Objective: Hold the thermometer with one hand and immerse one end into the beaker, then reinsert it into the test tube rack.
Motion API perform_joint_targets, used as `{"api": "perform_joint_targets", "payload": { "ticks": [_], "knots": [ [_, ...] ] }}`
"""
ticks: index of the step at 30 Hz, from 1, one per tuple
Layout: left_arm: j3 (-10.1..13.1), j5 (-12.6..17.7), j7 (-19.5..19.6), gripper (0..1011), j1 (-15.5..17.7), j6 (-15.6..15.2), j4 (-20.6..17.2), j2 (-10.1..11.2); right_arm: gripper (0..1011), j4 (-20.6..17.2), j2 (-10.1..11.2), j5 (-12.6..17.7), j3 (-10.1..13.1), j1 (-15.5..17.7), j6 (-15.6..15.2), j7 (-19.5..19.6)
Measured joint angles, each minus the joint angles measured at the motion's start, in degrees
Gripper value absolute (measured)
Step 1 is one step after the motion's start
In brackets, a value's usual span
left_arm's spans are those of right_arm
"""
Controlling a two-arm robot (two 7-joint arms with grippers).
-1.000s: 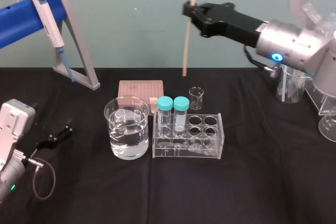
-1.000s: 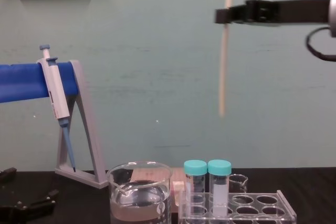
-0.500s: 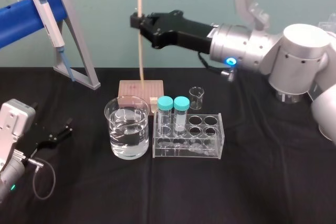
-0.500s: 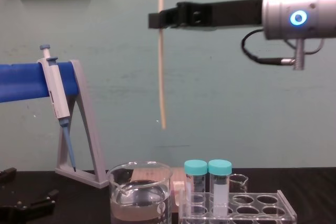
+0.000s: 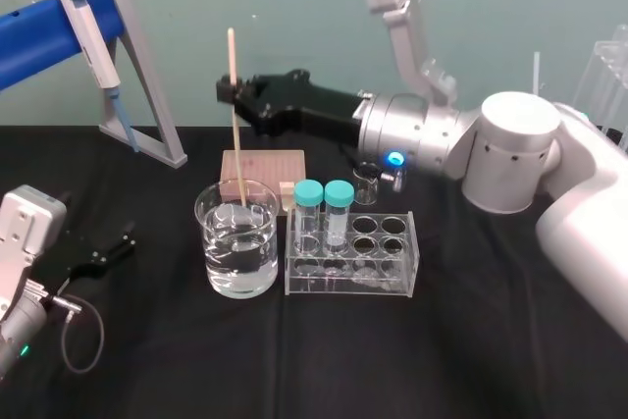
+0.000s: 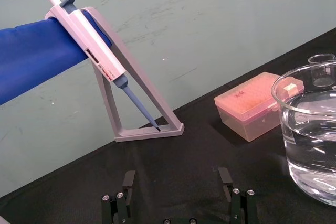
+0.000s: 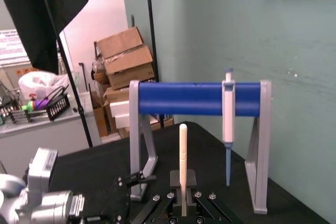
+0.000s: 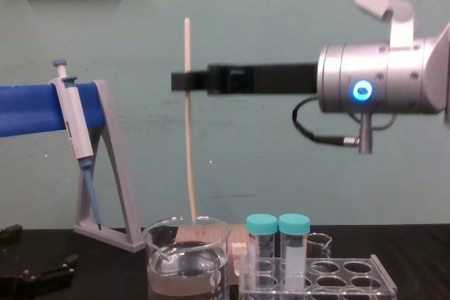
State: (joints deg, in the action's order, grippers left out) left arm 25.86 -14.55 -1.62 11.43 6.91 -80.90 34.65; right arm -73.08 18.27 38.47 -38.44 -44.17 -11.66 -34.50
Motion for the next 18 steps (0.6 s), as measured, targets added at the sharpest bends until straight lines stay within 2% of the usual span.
{"api": "perform_joint_targets", "payload": {
  "ticks": [7, 18],
  "knots": [
    [0.0, 0.0, 0.0, 1004, 0.0, 0.0, 0.0, 0.0, 48, 3.7, -1.5, -2.4, -1.2, 0.3, 3.0, -1.1],
    [0.0, 0.0, 0.0, 1004, 0.0, 0.0, 0.0, 0.0, 47, 9.4, -4.0, -4.2, -1.1, -0.6, 4.1, -2.5]
  ]
}}
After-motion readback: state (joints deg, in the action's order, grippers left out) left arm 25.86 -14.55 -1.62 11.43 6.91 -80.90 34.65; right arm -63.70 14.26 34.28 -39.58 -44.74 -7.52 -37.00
